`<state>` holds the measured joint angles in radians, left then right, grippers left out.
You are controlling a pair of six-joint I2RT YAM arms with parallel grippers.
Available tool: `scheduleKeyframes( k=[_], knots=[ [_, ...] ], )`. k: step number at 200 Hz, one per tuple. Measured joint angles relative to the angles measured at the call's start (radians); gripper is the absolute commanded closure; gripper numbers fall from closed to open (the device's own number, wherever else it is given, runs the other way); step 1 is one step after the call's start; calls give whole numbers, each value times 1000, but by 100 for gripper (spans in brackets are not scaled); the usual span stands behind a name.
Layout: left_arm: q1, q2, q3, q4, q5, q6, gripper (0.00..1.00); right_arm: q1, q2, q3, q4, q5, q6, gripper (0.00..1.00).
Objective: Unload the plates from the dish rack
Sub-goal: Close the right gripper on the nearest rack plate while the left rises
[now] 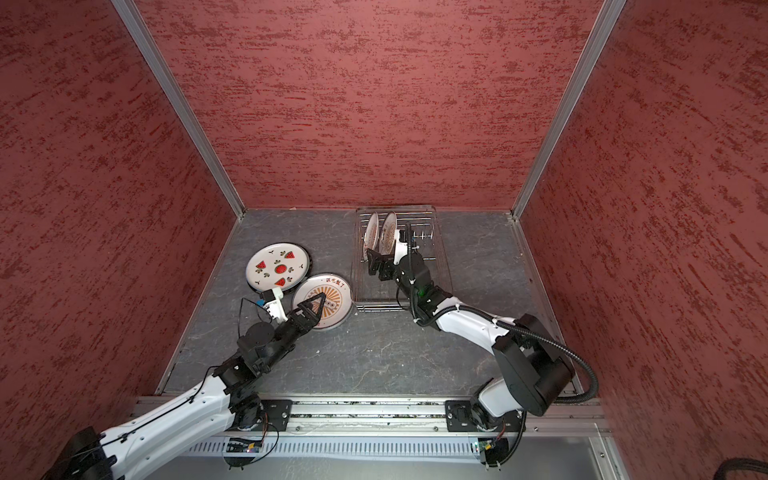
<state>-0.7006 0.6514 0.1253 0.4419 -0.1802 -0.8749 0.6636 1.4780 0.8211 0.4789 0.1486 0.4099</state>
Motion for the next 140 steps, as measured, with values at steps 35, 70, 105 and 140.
scheduleKeyframes(
  k=[35, 70, 105, 140],
  knots=[
    [9, 121, -1, 254, 135, 126, 1, 3, 6, 96, -111, 53, -13, 1],
    [65, 292, 35, 400, 286, 154, 1, 3, 87, 283, -200, 138, -44, 1],
    [126, 440, 129, 547, 389, 147, 1, 3, 203, 426, -298, 222, -65, 5],
    [152, 531, 141, 633, 410, 122, 1, 0, 310, 542, -401, 279, -71, 17]
  ],
)
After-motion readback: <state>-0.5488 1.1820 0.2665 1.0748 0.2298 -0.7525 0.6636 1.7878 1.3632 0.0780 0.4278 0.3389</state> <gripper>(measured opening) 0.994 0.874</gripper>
